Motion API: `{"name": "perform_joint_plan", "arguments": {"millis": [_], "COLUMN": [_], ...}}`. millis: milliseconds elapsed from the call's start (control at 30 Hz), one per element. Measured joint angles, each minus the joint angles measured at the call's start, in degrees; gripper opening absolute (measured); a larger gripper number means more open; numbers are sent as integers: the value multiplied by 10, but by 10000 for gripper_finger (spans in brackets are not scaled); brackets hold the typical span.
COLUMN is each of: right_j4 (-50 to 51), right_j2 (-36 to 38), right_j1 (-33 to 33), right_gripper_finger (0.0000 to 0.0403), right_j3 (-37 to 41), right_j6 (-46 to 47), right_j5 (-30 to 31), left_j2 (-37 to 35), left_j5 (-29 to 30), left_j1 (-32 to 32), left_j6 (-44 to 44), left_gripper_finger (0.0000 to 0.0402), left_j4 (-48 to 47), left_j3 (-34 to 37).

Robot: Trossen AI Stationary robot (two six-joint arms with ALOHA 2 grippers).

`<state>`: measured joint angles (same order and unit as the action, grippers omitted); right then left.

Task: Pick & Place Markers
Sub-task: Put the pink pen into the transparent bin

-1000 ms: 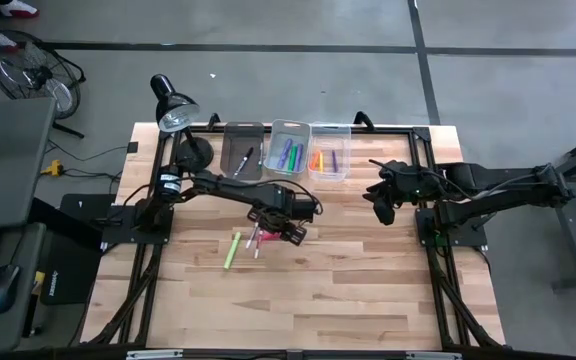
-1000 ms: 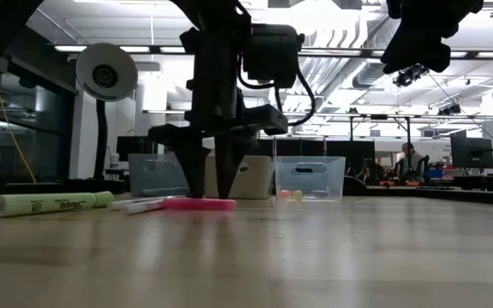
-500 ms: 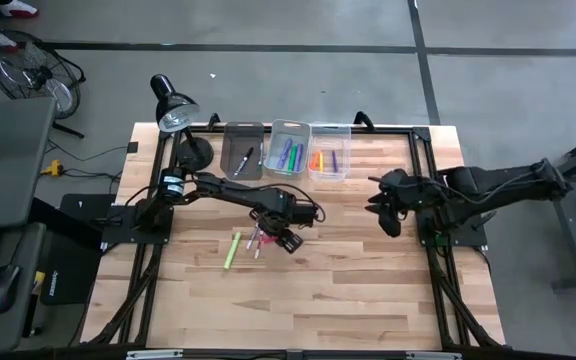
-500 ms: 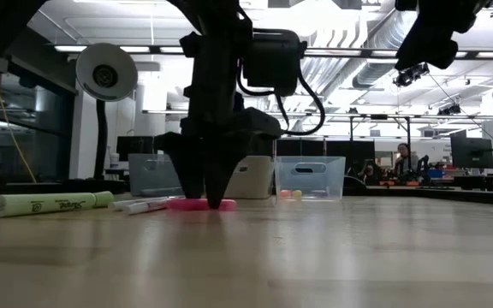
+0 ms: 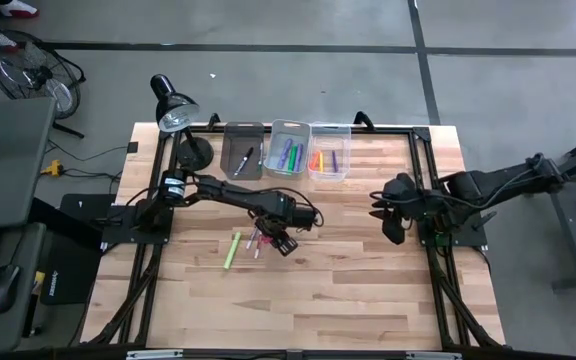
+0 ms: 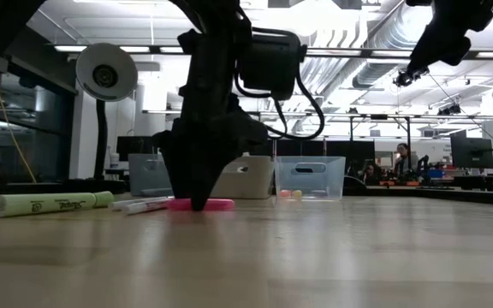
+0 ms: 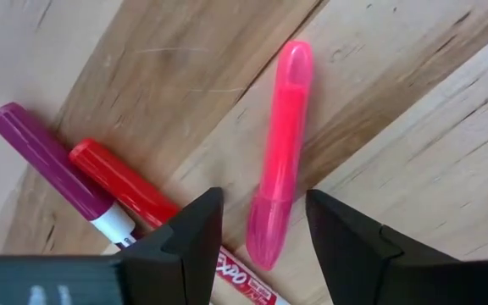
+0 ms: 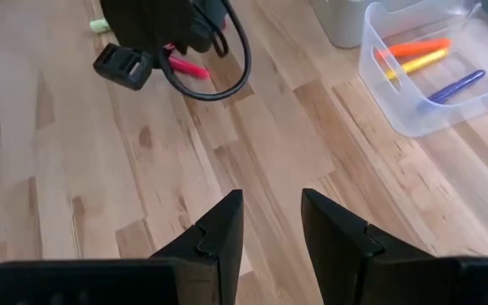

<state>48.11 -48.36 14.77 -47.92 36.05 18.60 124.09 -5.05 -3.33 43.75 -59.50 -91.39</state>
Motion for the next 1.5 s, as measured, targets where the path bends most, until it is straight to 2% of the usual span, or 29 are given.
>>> {"name": "perform_joint_plan", "arguments": {"millis": [167, 400, 567, 667, 800, 900, 1033, 1233, 1500], "right_j4": [-3, -2, 18, 27, 26, -32, -175, -360, -405], "right_j2": [0, 0, 0, 0, 2, 10, 23, 38, 46], "right_j1": [8, 10, 10, 15, 47, 71, 94, 118, 124], "right_gripper_finger": [110, 110, 110, 110, 110, 110, 110, 110, 110], "right_j3": [0, 0, 0, 0, 19, 71, 161, 256, 272], "right_j6": [1, 2, 35, 36, 40, 44, 57, 64, 50], "right_j5": [1, 7, 29, 26, 72, 88, 85, 79, 79], "left_j2": [6, 7, 7, 7, 8, 12, 14, 13, 12], "left_j5": [0, 2, -2, -2, 14, 32, 61, 76, 83], "left_j1": [-3, -5, -5, -5, -5, -6, -5, -5, -4], "left_j6": [2, 2, 2, 2, -2, -17, -31, -55, -90], "left_gripper_finger": [155, 88, 51, 48, 57, 58, 59, 59, 59], "left_j4": [4, 12, 14, 14, -2, -20, 24, 28, 83], "left_j3": [1, 1, 1, 1, -18, -45, -81, -125, -174]}}
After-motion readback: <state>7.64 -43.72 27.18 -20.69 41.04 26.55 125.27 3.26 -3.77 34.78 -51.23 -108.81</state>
